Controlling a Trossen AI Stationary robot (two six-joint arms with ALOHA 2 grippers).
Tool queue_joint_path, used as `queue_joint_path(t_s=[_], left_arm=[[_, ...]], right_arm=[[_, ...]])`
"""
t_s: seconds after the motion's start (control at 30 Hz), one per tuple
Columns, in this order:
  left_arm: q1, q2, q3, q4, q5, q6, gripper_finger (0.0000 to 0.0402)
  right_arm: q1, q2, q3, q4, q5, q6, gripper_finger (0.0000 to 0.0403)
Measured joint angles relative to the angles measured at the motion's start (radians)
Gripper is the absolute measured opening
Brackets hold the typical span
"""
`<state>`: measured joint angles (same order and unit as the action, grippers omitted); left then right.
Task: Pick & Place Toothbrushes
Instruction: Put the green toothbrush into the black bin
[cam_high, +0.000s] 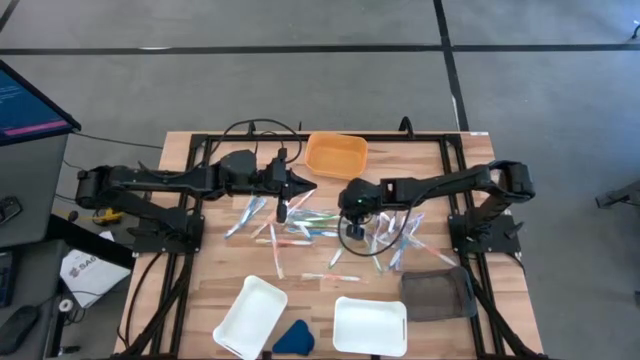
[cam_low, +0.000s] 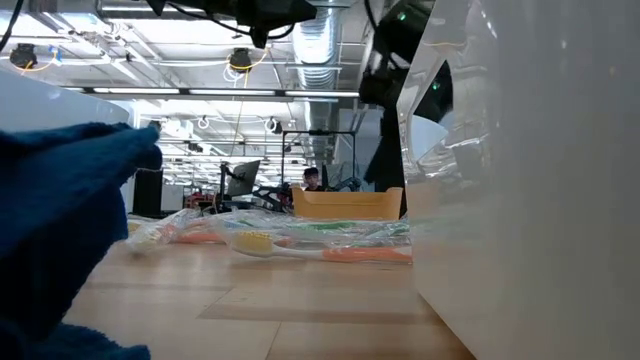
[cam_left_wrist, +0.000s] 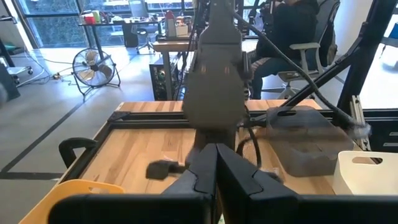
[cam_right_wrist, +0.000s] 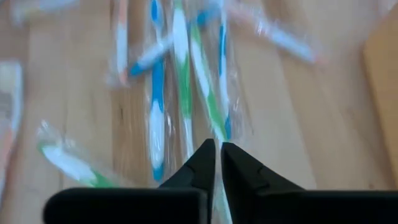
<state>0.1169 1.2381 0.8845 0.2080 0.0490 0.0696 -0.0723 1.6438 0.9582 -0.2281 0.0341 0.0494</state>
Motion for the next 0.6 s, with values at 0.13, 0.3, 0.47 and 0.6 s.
queue_joint_path(t_s=[0.13,0.3,0.47,0.6], left_arm=[[-0.001,0.0,0.0,0.001,0.0,0.0,0.0003],[-0.003,0.0,0.0,0.001,0.002,0.0,0.0003],[-0.003,0.0,0.0,0.001,0.003,0.0,0.0003],[-0.003,0.008,0.001,-0.001,0.003,0.0,0.0003]], right_arm=[[0.007,0.057,0.068,-0.046,-0.001,-0.005,0.0054],[0.032,0.104,0.13,-0.094,-0.001,-0.048,0.0076],[0.048,0.111,0.152,-0.093,0.017,-0.078,0.0079],[0.049,0.11,0.147,-0.1,0.018,-0.084,0.0078]])
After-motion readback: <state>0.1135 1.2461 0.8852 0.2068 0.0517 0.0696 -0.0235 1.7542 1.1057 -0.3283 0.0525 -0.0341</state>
